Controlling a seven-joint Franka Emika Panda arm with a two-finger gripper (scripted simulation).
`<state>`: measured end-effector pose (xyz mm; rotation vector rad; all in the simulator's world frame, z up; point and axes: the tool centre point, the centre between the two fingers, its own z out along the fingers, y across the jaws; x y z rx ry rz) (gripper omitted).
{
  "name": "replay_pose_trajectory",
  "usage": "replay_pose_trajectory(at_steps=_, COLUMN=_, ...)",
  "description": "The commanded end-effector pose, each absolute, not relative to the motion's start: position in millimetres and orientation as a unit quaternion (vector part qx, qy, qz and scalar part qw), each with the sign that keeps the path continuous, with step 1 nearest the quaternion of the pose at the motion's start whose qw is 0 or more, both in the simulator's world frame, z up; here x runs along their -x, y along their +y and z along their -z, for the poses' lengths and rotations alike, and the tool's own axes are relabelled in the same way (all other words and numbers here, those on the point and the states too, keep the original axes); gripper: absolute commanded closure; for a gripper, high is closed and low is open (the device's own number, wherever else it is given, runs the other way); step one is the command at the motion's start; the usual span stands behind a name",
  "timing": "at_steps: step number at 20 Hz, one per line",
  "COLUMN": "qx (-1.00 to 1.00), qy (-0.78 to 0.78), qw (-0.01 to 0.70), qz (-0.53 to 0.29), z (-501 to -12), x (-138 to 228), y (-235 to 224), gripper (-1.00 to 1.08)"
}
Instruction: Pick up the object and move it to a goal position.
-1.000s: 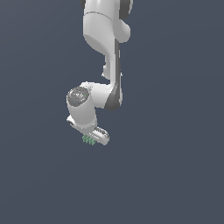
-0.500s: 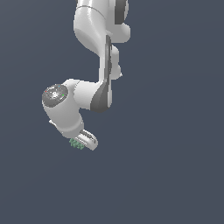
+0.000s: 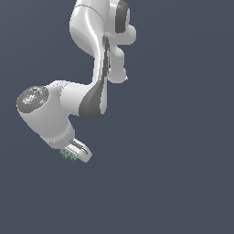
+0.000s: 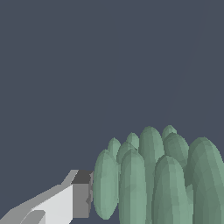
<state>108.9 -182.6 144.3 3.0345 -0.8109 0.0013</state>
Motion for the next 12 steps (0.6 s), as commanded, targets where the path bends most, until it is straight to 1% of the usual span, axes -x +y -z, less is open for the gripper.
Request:
replay_pose_trajectory(at_steps=1, qx=-0.966, qy=-0.258, qw=0.0, qz=0.0, z=-148.6, x=-113.6, y=-187.1, gripper=1.08)
replay_pose_trajectory(at_steps=12, qx=-0.966, qy=-0.258, qw=0.0, qz=0.0, z=-154.7, x=-121.4, y=-194.7, gripper=1.08)
